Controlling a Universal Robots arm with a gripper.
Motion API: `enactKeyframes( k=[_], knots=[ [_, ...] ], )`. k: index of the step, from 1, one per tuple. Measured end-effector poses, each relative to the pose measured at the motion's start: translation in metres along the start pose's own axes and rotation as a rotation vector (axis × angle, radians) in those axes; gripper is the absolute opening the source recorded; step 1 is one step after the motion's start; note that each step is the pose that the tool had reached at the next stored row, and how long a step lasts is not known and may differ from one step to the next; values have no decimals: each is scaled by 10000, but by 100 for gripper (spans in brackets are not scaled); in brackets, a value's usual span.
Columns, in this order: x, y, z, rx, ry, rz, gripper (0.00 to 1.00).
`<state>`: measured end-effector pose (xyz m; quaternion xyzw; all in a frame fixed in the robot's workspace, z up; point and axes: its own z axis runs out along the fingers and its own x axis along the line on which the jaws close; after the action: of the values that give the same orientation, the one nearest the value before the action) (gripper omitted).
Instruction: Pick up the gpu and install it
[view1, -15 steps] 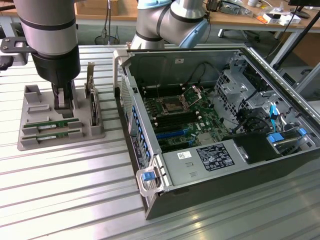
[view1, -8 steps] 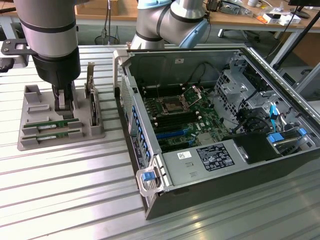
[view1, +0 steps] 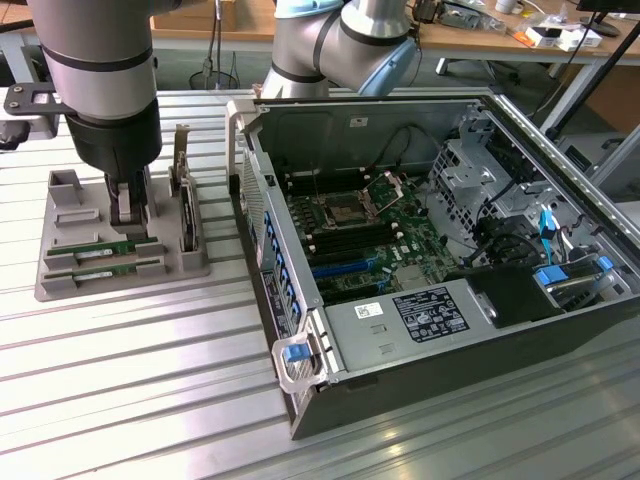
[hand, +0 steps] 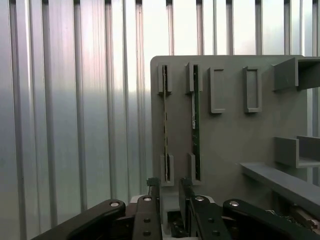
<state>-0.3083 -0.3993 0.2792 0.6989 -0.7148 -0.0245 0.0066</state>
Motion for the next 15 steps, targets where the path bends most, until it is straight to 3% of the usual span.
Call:
enactKeyframes(
  k=[15],
  knots=[
    [27, -4, 79, 0, 1, -12, 30]
  ],
)
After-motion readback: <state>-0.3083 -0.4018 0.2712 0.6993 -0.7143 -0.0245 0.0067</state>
